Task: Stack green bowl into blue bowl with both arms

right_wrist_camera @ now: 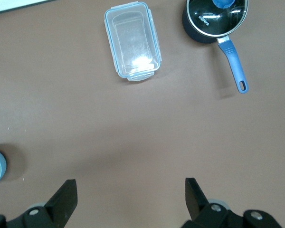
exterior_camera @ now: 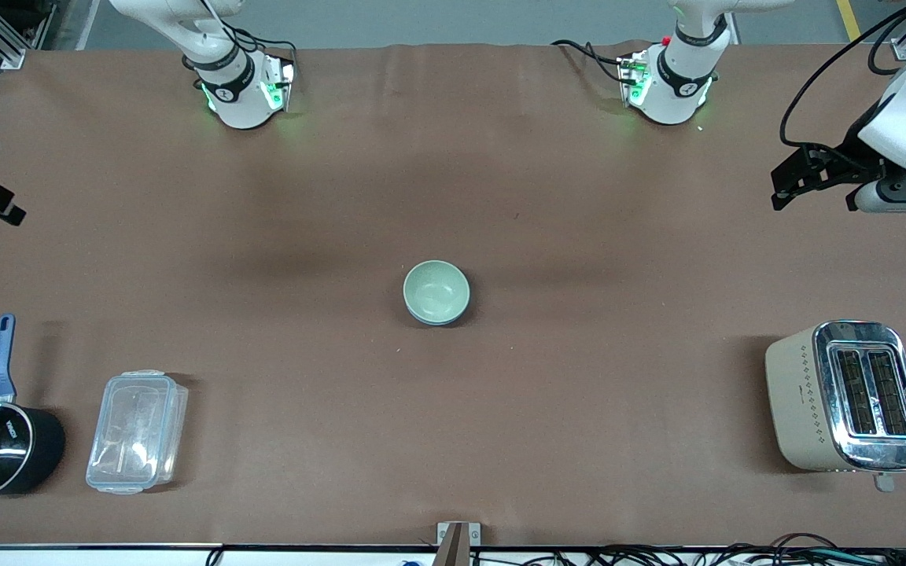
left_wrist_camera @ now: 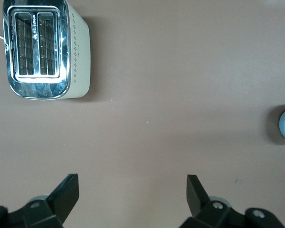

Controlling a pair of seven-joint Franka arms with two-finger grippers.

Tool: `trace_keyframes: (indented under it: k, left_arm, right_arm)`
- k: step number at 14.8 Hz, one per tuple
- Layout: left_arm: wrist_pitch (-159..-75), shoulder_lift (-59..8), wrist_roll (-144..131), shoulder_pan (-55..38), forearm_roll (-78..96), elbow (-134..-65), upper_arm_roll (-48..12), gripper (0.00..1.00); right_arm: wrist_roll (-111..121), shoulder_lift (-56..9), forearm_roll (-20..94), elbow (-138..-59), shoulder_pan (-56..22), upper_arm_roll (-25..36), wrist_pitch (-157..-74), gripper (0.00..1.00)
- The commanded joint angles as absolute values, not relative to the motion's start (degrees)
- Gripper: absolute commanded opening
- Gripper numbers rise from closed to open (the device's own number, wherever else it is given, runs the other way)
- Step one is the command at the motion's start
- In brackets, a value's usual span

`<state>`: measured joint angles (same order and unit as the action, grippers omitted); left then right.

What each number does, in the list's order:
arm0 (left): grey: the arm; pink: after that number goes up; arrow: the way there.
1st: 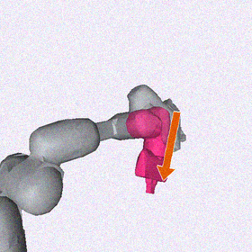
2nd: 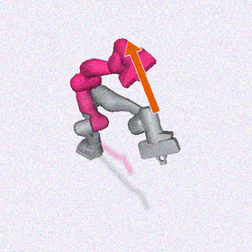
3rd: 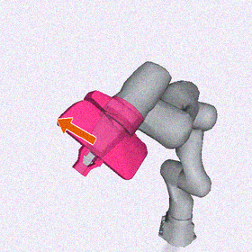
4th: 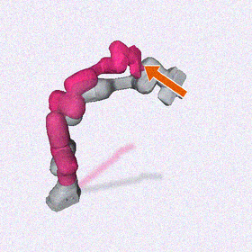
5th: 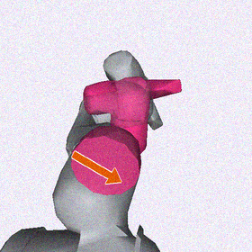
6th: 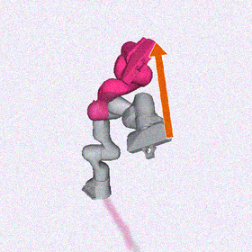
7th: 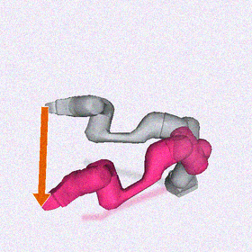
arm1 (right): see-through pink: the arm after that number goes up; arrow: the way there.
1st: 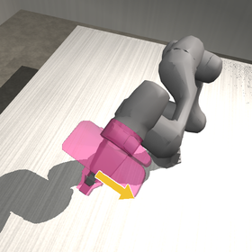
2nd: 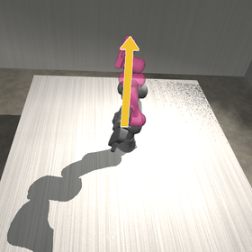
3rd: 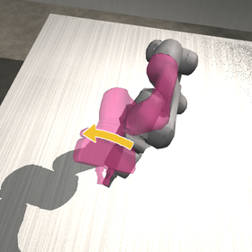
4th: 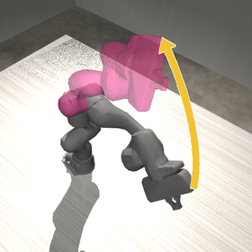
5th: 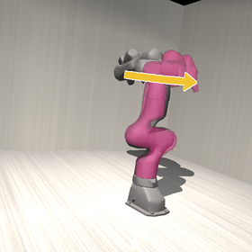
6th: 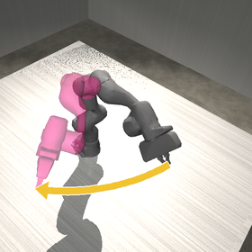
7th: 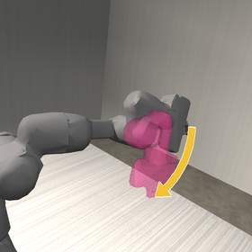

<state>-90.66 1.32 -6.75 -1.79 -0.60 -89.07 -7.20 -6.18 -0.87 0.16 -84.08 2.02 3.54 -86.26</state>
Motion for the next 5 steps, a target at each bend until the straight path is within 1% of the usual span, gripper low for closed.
trace_keyframes:
  k: [1,5]
  left_arm:
    - [-89.7,0.9,-6.1,-1.9,-0.9,-87.5,-6.9,1.0]
    - [-88.9,1.2,-6.0,-1.8,-0.9,-87.4,-6.9,1.0]
  right_arm:
    - [-6.3,-1.7,0.2,-82.5,3.4,-0.4,-84.9,1.0]
    - [-5.5,-1.8,0.3,-82.6,1.0,2.5,-84.6,1.0]
